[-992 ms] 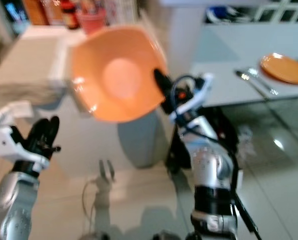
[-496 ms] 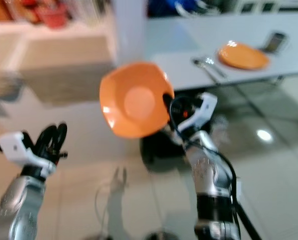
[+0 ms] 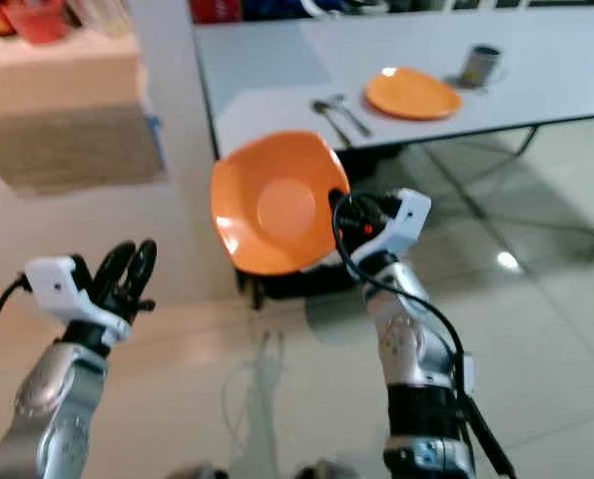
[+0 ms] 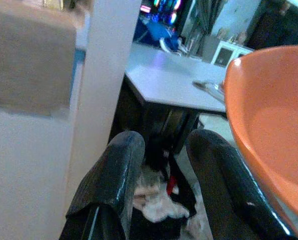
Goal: Setting the table
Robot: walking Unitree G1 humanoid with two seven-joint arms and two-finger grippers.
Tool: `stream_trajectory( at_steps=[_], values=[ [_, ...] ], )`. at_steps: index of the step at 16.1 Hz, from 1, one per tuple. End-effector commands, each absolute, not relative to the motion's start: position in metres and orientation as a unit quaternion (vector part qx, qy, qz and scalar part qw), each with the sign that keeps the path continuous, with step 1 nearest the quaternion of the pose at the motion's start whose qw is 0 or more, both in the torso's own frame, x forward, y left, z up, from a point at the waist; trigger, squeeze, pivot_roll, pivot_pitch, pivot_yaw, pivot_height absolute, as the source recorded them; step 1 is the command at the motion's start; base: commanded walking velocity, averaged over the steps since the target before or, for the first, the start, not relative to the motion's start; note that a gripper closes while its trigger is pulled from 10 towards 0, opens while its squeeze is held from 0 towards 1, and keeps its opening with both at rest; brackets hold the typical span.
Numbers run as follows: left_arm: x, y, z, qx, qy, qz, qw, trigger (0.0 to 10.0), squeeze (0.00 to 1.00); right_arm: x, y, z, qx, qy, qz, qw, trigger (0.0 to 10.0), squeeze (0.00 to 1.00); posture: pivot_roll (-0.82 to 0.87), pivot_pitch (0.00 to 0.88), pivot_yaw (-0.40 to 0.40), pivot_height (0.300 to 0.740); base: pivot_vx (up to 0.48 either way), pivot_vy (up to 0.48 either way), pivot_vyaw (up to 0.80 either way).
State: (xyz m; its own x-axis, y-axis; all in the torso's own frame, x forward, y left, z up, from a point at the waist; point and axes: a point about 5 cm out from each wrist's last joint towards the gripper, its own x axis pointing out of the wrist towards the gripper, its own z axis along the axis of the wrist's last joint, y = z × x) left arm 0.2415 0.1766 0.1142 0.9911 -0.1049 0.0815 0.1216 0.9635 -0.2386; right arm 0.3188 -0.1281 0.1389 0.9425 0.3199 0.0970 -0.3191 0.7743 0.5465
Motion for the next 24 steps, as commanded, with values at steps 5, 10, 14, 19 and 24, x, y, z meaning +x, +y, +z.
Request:
stream_trajectory(
  at_steps=[5,10,14,19,24],
  values=[
    [0.245,0.179,0.116,-0.098,-0.031,-0.054,0.993,10.0,0.00,0.329,-0.114,0.142,0.245,0.023,0.162,0.956,10.0,0.00,-0.08,0.093,0.029,0.740,0.288,0.000,-0.32],
    [0.253,0.168,0.132,-0.094,-0.056,-0.085,0.990,10.0,0.00,0.334,-0.111,0.145,0.203,0.023,0.161,0.966,10.0,0.00,-0.09,0.075,0.025,0.740,0.480,0.000,-0.48],
    [0.256,0.165,0.142,-0.092,-0.073,-0.093,0.989,10.0,0.00,0.334,-0.105,0.150,0.236,0.007,0.184,0.954,10.0,0.00,-0.09,0.074,0.021,0.740,0.480,0.000,0.00],
    [0.258,0.159,0.156,-0.090,-0.092,-0.111,0.985,10.0,0.00,0.335,-0.109,0.165,0.260,-0.030,0.192,0.946,10.0,0.00,-0.09,0.079,0.023,0.740,0.480,0.000,0.00],
    [0.259,0.158,0.162,-0.088,-0.101,-0.117,0.984,10.0,0.00,0.338,-0.115,0.174,0.265,-0.043,0.183,0.946,10.0,0.00,-0.09,0.089,0.025,0.740,0.480,0.000,0.00]
  ],
)
